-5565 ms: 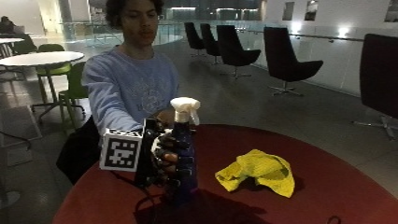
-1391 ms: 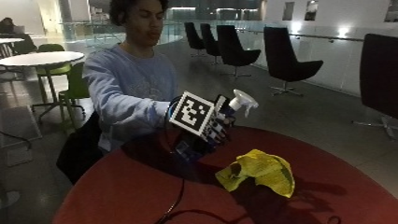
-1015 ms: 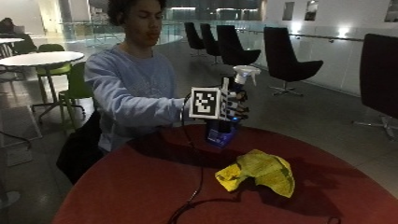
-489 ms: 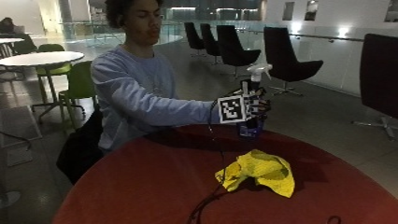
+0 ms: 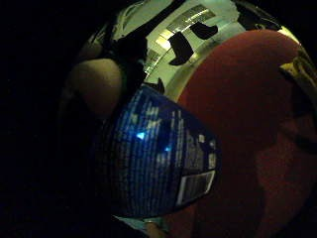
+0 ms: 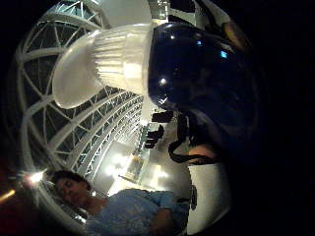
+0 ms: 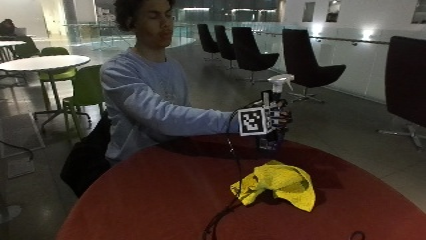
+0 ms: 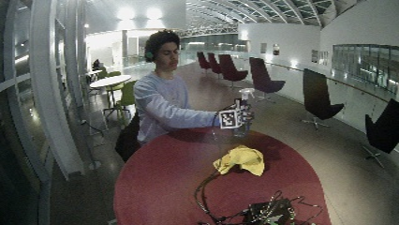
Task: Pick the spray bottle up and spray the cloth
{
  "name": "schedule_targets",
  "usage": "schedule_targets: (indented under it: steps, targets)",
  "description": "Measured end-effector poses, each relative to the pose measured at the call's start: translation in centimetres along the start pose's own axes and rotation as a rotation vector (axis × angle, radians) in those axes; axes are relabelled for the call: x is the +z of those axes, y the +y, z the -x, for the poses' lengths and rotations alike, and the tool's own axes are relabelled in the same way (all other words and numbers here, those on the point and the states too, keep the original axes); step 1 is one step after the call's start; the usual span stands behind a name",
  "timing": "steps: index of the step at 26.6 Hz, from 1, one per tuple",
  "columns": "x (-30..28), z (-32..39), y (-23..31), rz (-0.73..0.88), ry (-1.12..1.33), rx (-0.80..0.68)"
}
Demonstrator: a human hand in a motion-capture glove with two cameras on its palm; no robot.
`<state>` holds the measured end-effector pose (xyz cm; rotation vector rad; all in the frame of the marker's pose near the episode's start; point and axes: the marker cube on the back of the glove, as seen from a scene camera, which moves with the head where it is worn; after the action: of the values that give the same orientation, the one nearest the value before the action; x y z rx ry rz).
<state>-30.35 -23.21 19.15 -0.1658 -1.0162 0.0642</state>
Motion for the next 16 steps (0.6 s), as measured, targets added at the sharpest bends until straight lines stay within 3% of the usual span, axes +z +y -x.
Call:
schedule_targets:
  steps: [9, 16]
  targets:
    - [-0.8, 0.0, 1.4, 0.029, 0.009, -0.002]
    - [-6.5, -0.1, 4.5, 0.041, 0.154, -0.047]
